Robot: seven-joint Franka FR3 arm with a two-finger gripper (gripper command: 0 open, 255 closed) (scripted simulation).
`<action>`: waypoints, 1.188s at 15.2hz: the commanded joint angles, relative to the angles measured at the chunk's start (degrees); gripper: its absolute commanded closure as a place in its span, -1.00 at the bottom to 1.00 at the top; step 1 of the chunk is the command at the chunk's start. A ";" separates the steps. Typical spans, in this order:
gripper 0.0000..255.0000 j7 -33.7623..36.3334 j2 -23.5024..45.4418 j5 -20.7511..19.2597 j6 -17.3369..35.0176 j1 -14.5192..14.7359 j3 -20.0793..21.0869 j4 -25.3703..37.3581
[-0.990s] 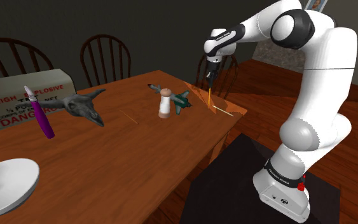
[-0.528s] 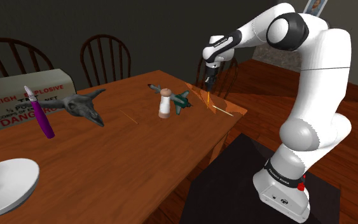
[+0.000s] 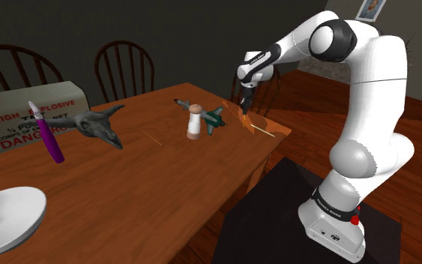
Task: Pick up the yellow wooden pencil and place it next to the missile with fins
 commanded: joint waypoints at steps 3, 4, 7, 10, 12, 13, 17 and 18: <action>1.00 0.07 2.32 -0.06 2.04 -0.11 -0.07 -0.12; 1.00 0.11 2.82 -0.08 2.59 -0.11 -0.07 -0.17; 1.00 0.25 4.38 -0.14 4.23 -0.11 -0.09 -0.25; 1.00 0.39 6.01 -0.20 5.81 -0.12 -0.11 -0.21; 1.00 0.50 7.47 -0.25 7.14 -0.12 -0.13 -0.08; 1.00 0.50 7.47 -0.24 7.14 -0.11 -0.15 -0.08; 1.00 0.41 7.47 -0.09 7.15 0.06 -0.32 -0.08; 1.00 0.41 7.47 -0.09 7.16 0.06 -0.33 -0.09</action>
